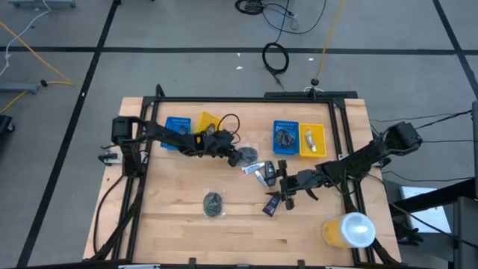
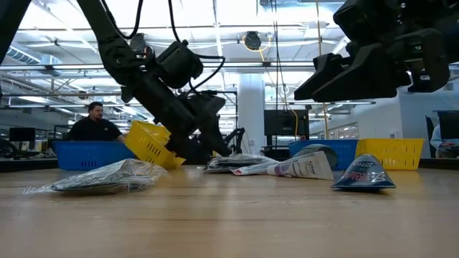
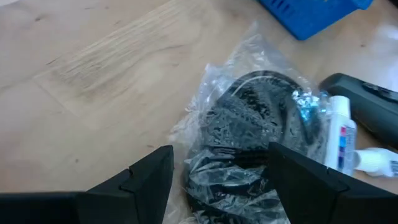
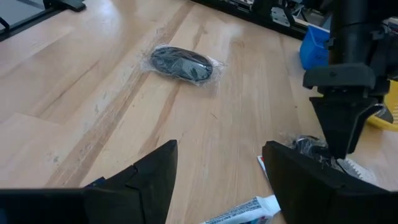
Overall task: Pick & Place Travel size toiletries
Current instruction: Adjust the yellow bin
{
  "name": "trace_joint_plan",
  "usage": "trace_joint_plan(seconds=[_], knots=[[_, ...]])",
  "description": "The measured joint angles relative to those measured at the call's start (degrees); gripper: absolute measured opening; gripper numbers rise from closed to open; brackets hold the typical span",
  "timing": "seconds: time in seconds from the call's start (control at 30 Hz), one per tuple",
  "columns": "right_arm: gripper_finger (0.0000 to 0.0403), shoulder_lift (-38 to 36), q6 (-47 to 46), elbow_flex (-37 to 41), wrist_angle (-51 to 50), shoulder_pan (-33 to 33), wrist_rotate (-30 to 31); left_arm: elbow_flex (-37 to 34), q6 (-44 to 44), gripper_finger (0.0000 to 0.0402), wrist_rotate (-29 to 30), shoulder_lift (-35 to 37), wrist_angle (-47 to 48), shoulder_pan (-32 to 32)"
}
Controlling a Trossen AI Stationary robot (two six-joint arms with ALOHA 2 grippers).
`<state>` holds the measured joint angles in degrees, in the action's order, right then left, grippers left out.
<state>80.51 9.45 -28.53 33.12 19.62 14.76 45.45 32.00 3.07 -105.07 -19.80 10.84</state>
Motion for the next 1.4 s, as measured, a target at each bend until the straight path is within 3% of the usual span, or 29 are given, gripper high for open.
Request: trace_joint_plan(seconds=[0.37,0.53,0.9,1.13,1.4], knots=[[0.0223,0.0,0.0,0.02,-0.18,0.0,0.0,0.02,-0.85,0.0257,-0.18,0.19,-2.02,-1.03],[0.0222,0.0,0.0,0.04,-0.86,0.0,0.0,0.02,-1.45,0.0257,0.19,2.41,1.2,-0.87],[0.0221,0.0,0.0,0.04,-1.29,0.0,0.04,0.02,-1.41,0.0257,6.97,4.74,2.8,-1.62],[0.0217,0.0,0.0,0.04,-1.3,0.0,0.06,0.04,0.98,0.0257,15.26,6.58,2.29,-2.1],[0.0215,0.0,0.0,0.04,-1.42,0.0,0.07,0.11,3.66,0.0257,14.33,11.39,13.82,-2.13]])
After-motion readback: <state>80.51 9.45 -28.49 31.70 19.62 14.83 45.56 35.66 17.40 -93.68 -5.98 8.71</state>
